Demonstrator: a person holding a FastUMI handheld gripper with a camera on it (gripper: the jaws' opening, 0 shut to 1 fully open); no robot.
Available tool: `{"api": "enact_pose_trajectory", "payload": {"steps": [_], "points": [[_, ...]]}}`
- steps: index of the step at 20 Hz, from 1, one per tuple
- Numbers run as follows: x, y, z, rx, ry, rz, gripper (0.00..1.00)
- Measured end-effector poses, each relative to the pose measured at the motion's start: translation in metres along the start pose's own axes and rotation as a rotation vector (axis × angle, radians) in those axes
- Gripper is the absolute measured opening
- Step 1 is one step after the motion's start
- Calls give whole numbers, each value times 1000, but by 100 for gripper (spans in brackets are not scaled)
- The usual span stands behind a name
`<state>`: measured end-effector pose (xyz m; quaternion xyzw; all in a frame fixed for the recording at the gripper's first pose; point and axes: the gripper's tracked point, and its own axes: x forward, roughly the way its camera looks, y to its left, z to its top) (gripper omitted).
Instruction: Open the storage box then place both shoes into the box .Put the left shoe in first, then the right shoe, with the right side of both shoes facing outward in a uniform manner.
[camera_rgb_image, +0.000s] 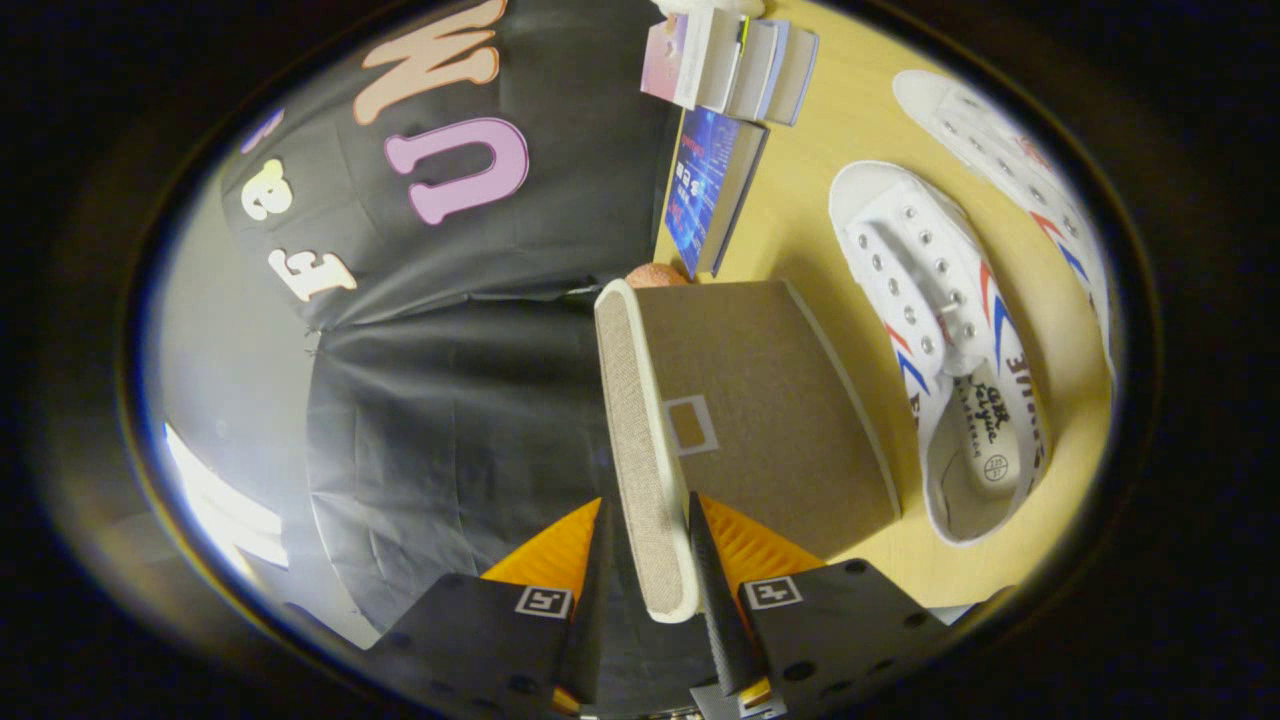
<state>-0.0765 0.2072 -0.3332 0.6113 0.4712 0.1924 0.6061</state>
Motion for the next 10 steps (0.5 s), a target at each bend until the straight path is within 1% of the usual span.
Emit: {"api": "enact_pose_trajectory", "payload": {"steps": [1,2,3,5,7,10], "points": [[-13,-17,15,-42,-49,-91,25],[-8,-13,16,-76,-42,-86,20],[-9,-4,5,-82,-31,-74,14],[-12,0,0,-98,-10,-82,3],[-14,10,-2,-130,-11,-82,2],[-16,40,-10,-165,-3,-47,2]]}}
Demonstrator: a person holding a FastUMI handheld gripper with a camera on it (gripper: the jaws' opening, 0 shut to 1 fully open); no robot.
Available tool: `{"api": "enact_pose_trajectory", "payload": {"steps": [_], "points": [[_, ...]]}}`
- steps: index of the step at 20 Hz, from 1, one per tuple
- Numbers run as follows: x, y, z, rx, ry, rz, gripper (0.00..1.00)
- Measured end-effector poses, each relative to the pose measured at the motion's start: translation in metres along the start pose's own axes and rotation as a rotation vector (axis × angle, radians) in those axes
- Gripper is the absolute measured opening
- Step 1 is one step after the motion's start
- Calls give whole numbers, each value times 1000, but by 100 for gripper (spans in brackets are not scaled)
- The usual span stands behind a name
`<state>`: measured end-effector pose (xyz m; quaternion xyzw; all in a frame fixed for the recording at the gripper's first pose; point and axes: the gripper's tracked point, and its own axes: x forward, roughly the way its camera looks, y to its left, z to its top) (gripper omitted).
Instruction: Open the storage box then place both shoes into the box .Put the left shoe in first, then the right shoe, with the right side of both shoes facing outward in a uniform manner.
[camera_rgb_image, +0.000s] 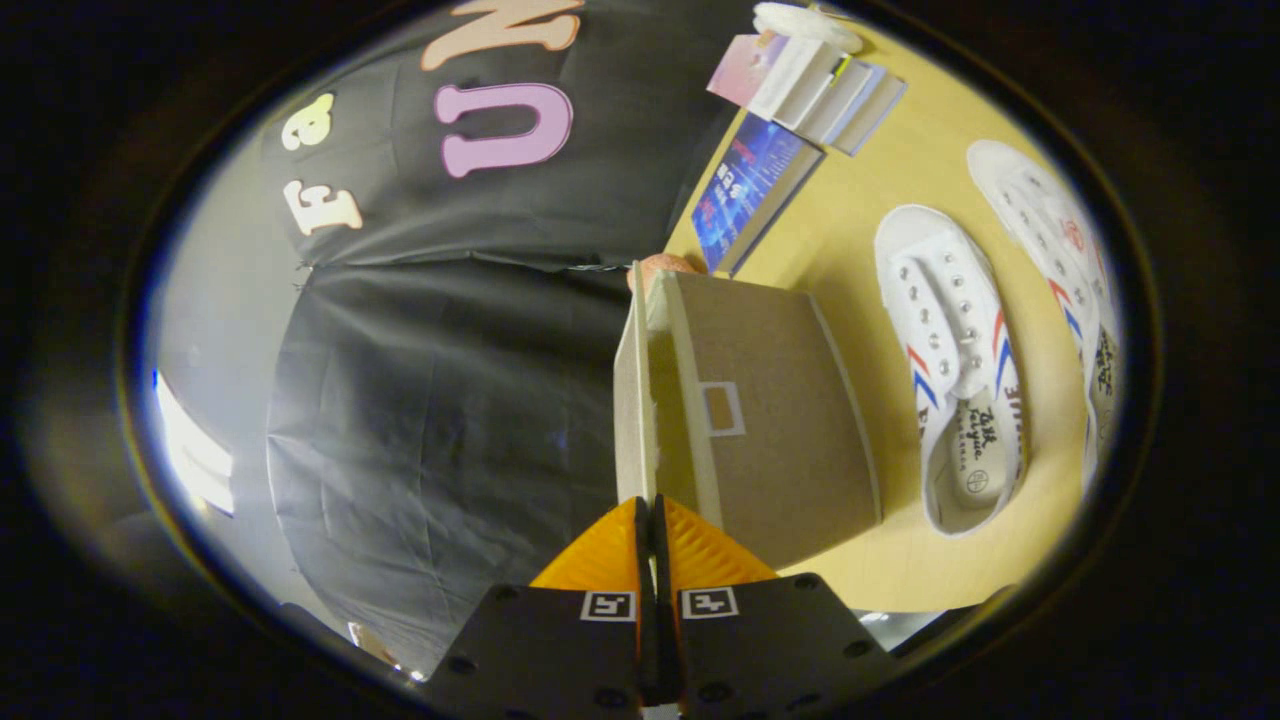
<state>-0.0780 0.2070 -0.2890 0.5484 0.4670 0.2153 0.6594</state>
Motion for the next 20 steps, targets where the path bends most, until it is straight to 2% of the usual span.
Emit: {"api": "enact_pose_trajectory", "payload": {"steps": [5,11,16,20], "points": [[4,68,-6,-139,10,22,2],[51,137,-34,-356,61,33,5],[99,169,-69,-412,118,45,6],[145,176,-95,-450,158,18,8]]}}
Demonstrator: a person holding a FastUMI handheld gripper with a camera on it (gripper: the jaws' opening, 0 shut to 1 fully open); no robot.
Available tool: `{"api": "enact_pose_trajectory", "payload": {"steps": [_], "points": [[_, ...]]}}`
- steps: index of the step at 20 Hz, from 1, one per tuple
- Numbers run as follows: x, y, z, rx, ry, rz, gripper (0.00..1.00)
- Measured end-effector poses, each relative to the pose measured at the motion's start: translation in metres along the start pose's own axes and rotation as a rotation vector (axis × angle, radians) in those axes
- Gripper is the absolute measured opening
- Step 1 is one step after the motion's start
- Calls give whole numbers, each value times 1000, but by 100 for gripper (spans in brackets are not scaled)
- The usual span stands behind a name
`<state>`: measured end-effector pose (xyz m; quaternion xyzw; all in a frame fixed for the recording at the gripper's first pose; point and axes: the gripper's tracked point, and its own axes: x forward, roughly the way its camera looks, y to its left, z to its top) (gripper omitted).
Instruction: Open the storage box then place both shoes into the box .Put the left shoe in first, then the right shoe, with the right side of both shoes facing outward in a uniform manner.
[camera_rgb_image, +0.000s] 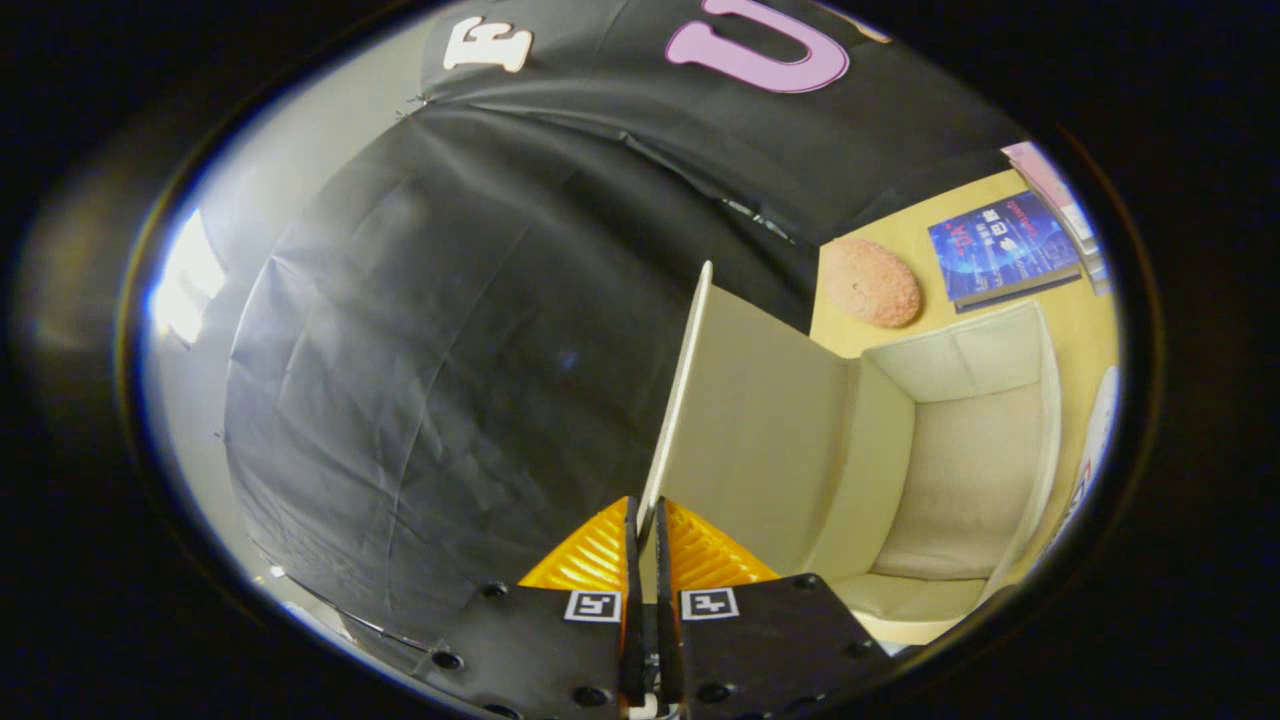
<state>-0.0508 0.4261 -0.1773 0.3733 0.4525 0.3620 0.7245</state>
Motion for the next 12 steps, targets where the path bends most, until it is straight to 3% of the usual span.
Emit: {"api": "enact_pose_trajectory", "payload": {"steps": [5,12], "points": [[55,2,-26,9,56,-28,13],[65,-12,-36,-12,62,-85,19]]}}
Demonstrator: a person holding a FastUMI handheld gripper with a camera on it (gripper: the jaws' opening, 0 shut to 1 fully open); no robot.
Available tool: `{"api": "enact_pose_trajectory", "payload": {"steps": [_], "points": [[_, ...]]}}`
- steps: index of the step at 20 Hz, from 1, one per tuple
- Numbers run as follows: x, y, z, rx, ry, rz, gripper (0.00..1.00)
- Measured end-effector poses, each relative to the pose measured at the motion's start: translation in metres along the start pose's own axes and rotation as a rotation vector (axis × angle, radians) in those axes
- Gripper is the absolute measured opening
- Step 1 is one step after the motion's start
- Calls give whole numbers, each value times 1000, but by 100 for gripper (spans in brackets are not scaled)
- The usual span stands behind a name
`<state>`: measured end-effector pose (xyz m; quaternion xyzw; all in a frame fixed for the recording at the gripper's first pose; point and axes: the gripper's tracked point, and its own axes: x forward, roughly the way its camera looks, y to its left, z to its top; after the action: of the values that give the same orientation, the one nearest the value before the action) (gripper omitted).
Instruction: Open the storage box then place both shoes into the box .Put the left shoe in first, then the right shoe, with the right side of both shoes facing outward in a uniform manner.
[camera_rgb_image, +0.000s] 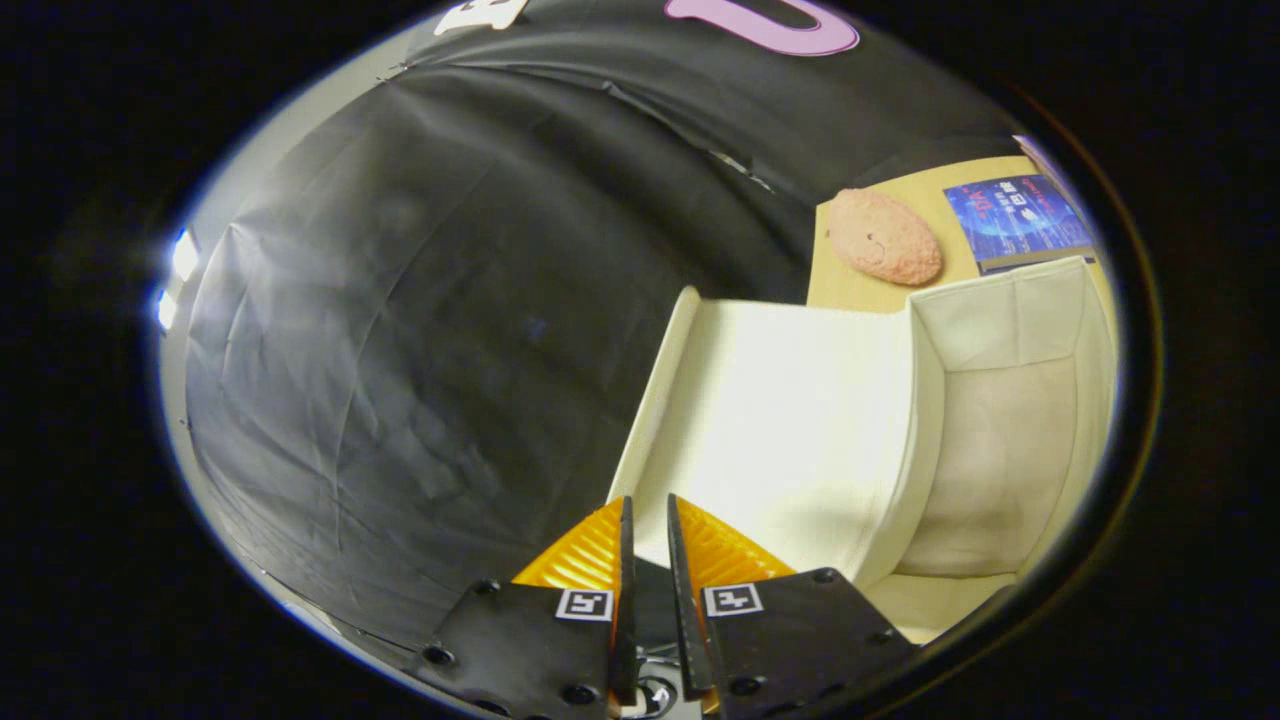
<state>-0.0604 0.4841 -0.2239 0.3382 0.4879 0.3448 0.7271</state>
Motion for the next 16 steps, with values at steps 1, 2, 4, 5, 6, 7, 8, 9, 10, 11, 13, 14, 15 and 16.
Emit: {"api": "enact_pose_trajectory", "payload": {"steps": [1,2,4,5,6,7,8,9,10,11,13,14,15,16], "points": [[-2,-2,0,2,-5,-1,19],[-6,-5,3,3,-10,-3,19],[-16,-10,8,1,-25,-11,19],[-23,-13,12,-1,-34,-14,19],[-29,-18,17,-4,-47,-19,19],[-36,-23,22,-6,-60,-26,19],[-43,-29,28,-5,-73,-34,19],[-50,-34,32,-2,-86,-39,19],[-58,-41,38,3,-98,-45,19],[-65,-47,42,7,-111,-52,19],[-82,-60,51,13,-135,-68,19],[-89,-68,56,18,-147,-76,19],[-97,-75,60,24,-158,-84,19],[-106,-83,65,30,-169,-93,19]]}}
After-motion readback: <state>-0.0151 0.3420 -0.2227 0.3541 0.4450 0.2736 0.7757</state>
